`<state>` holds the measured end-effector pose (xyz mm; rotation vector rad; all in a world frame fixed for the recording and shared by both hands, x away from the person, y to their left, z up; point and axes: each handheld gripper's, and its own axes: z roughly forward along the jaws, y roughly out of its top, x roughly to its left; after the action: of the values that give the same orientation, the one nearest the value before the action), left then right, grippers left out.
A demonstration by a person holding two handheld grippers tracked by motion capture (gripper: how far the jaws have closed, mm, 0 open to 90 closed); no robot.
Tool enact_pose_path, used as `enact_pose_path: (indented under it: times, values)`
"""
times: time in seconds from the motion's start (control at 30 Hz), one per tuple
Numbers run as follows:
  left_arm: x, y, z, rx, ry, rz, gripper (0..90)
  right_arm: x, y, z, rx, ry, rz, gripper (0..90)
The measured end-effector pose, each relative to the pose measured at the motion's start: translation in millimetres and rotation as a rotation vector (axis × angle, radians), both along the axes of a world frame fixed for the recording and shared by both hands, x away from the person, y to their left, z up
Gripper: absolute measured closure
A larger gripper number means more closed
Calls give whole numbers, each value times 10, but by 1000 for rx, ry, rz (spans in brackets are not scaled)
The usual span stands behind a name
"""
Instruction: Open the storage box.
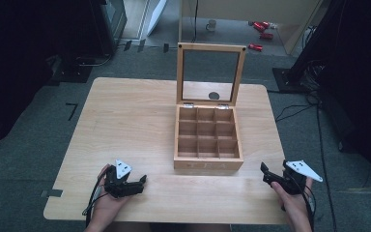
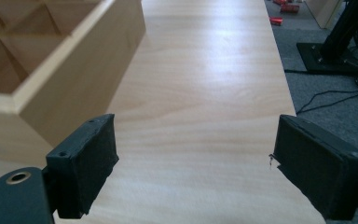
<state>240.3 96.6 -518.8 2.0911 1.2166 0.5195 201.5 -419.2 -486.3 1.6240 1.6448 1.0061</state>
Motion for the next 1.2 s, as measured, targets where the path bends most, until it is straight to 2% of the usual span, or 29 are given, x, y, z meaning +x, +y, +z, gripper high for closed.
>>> enact_pose_path:
  times: [0.37, 0.63, 0.8, 1.0, 1.2]
  values:
    - [-3, 0, 1, 1, -1, -1, 144, -177, -43, -195, -45, 61, -7, 129]
    - [-6, -1, 1, 2, -1, -2, 144, -241, -34, -288, -132, 107, -6, 129]
    - [-6, -1, 1, 2, -1, -2, 144, -257, -5, -344, -168, 128, 3, 129]
    - [-7, -2, 0, 1, -1, -3, 144, -255, 19, -376, -182, 139, 7, 129]
    - [-7, -2, 0, 1, -1, -4, 144, -257, 19, -385, -173, 147, 10, 131]
